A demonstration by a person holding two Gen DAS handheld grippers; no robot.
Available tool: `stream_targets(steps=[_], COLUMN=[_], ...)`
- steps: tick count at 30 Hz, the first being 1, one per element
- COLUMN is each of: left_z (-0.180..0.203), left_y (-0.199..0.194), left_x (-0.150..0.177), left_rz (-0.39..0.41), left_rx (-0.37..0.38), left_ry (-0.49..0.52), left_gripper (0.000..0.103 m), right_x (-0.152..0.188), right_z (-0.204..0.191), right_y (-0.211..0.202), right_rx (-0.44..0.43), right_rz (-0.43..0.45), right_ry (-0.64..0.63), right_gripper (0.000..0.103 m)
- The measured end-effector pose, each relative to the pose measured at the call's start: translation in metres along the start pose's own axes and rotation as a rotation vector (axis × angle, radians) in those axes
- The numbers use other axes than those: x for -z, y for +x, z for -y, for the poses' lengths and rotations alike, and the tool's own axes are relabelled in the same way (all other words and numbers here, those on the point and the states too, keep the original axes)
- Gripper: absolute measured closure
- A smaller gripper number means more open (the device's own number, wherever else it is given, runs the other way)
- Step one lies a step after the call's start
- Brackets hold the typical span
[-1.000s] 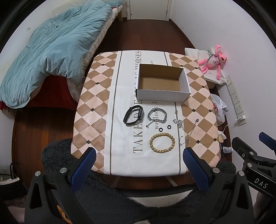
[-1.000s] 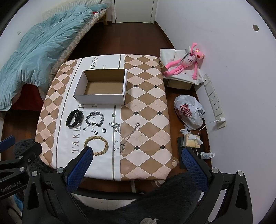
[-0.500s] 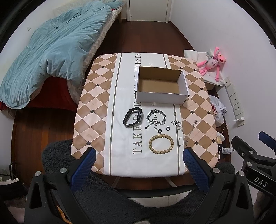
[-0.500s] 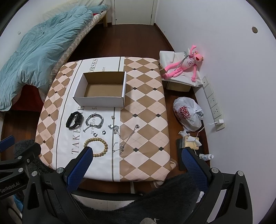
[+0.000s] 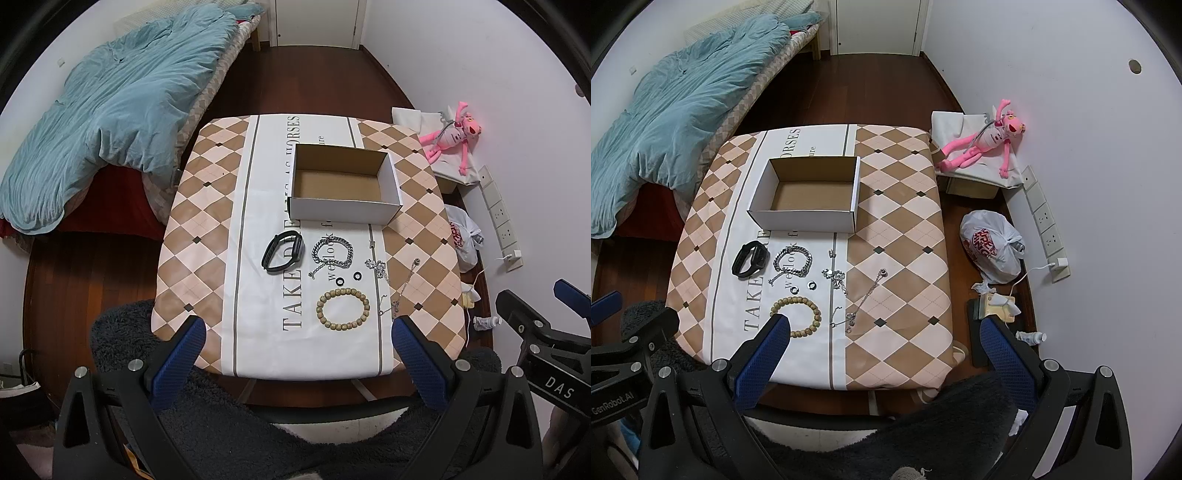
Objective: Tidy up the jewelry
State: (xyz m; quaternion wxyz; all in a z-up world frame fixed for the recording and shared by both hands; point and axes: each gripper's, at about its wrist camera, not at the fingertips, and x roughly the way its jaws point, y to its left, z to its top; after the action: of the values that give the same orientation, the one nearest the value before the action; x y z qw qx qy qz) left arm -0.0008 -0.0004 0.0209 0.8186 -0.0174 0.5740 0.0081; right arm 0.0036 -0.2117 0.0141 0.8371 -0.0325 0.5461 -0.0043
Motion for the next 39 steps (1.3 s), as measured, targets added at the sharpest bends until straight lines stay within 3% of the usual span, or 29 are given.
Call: stream_targets(steps=[39], left_z=[0.0029], left_y=[-0.0019], left_x=[-0.0013], left_rz=[0.003], left_rx=[0.002], left_ry=[-0.001], left_gripper=[0.0], right_x=[0.0], right_z=[-0.0007], right_y=[-0.0023], right_rx=[0.003], right_rz=[0.004], right_ry=[0.002], right_gripper=[0.0])
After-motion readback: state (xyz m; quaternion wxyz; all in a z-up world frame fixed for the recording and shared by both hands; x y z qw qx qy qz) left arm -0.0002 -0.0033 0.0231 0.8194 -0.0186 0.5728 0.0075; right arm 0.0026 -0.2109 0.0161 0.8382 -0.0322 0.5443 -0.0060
